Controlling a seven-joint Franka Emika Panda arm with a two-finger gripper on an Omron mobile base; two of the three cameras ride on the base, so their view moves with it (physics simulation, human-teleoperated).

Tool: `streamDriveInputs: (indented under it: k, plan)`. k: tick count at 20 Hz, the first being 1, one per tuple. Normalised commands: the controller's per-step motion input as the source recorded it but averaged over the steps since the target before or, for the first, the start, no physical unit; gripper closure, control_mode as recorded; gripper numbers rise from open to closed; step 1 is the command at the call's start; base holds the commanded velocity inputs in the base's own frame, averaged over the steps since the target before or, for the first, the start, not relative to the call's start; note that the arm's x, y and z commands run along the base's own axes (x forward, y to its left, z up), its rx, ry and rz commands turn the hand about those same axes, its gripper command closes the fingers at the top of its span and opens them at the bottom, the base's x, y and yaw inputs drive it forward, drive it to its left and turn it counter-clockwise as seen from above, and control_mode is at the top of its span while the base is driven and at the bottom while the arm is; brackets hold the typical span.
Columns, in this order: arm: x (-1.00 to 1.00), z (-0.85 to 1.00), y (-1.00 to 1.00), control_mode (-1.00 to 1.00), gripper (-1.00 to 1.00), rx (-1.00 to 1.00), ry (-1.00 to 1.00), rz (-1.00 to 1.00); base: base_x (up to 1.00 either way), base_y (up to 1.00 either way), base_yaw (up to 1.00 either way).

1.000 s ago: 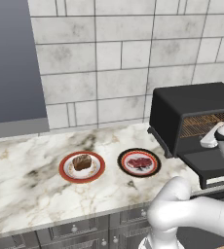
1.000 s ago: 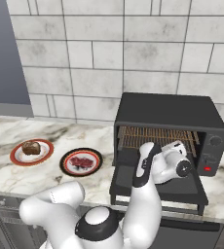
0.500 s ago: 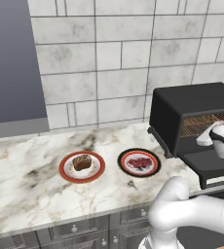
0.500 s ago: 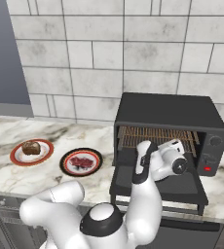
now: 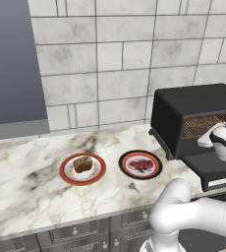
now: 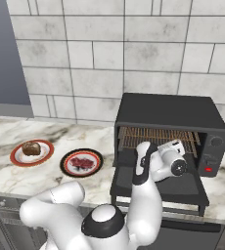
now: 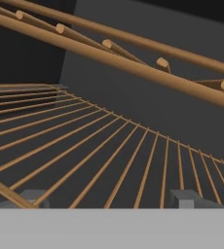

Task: Open the toaster oven door. Place the bread on the bottom rack in the toaster oven and place the steak on the top rack.

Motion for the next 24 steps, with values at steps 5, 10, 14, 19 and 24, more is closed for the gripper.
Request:
streamDriveInputs:
  k: [5, 10, 14, 19, 24]
  plan:
    - [0.02, -0.05, -0.01, -1.00, 1.00, 0.00, 0.00, 0.01, 0.00, 0.00, 0.00]
    - [-0.03, -0.09, -0.04, -1.00, 1.00, 0.00, 0.00, 0.03, 0.00, 0.00, 0.00]
    - [-0.13, -0.07, -0.03, -1.00, 1.00, 0.00, 0.01, 0.00, 0.00, 0.00, 0.00]
    - [-0.18, -0.03, 0.00, -1.00, 1.00, 0.00, 0.04, 0.00, 0.00, 0.00, 0.00]
    - [-0.22, -0.01, 0.00, -1.00, 1.00, 0.00, 0.09, 0.00, 0.00, 0.00, 0.00]
